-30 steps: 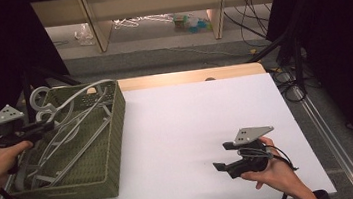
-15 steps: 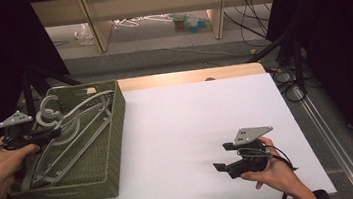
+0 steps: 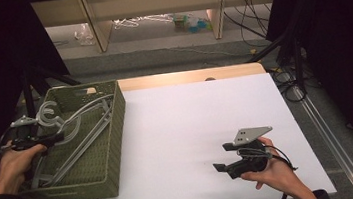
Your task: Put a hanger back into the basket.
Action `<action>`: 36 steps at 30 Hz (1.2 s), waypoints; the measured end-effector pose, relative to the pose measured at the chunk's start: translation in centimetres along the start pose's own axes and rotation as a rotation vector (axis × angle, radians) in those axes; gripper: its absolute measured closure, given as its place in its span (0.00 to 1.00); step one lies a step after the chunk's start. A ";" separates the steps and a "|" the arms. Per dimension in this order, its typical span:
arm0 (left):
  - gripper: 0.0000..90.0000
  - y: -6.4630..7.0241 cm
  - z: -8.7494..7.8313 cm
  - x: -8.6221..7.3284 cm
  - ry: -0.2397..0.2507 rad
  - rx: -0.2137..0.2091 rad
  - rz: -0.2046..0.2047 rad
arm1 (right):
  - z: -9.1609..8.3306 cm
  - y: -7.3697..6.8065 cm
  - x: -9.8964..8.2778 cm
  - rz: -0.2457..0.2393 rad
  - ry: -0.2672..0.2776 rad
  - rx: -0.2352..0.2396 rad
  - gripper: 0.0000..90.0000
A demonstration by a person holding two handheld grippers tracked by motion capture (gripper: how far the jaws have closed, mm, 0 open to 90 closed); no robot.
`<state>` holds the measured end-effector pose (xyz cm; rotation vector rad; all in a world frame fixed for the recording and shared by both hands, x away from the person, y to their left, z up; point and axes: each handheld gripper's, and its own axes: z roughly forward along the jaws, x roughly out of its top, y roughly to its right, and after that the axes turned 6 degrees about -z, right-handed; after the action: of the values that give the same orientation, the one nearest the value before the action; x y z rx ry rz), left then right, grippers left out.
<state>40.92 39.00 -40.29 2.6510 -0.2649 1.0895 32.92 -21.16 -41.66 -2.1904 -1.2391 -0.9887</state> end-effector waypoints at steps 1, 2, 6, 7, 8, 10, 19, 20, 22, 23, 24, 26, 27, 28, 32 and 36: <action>0.81 0.0 0.0 0.0 0.004 0.009 -0.006 | 0.0 0.0 0.0 -0.007 -0.001 -0.001 0.29; 0.81 -0.1 0.1 -0.1 0.005 0.022 -0.009 | 0.1 0.0 0.0 -0.009 -0.001 -0.001 0.29; 0.78 -0.2 0.4 -0.3 0.011 0.065 -0.025 | 0.1 0.0 0.0 -0.007 0.000 -0.001 0.29; 0.78 -0.2 0.5 -0.3 0.021 0.069 -0.024 | 0.1 0.0 0.0 -0.007 -0.001 -0.001 0.29; 0.80 -0.5 0.1 -0.2 -0.025 0.104 0.023 | 0.1 0.0 0.0 -0.006 -0.001 -0.001 0.29; 0.82 -0.5 0.3 -0.3 -0.032 0.148 0.032 | 0.1 0.0 -0.1 -0.002 -0.005 -0.001 0.29; 0.80 -0.6 0.0 -0.5 -0.020 0.140 0.023 | 0.3 0.0 -0.1 -0.005 -0.010 0.002 0.29; 0.78 -0.6 0.0 -0.5 -0.020 0.140 0.023 | 0.3 0.0 -0.1 -0.005 -0.010 0.002 0.29; 0.75 -0.3 -0.5 -0.3 0.008 0.129 0.018 | 0.3 0.0 -0.1 0.000 -0.009 0.001 0.29; 0.73 -0.1 -0.8 -0.3 0.022 0.124 0.013 | 0.3 0.0 -0.1 0.001 -0.008 0.001 0.29; 0.72 0.1 -1.0 -0.2 0.038 0.116 0.009 | 0.3 0.0 -0.1 0.002 -0.009 0.002 0.29; 0.68 0.7 -1.4 0.0 0.056 0.093 0.009 | 0.3 0.0 -0.1 0.002 -0.009 0.000 0.29; 0.65 1.1 -1.5 0.0 0.084 0.092 -0.010 | 0.3 0.0 -0.1 0.002 -0.009 -0.001 0.29; 0.62 1.5 -1.6 0.1 0.108 0.083 -0.026 | 0.3 0.0 -0.1 0.003 -0.008 0.000 0.29; 0.52 3.3 -2.2 0.5 0.164 0.062 -0.016 | 0.3 0.0 -0.1 -0.001 0.001 -0.010 0.28; 0.40 5.6 -3.1 0.7 0.233 0.038 -0.027 | 0.3 0.1 -0.1 0.002 0.008 -0.017 0.27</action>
<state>37.87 34.58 -36.77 2.5200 -0.1623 1.3913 33.08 -21.07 -41.94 -2.1974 -1.2289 -1.0099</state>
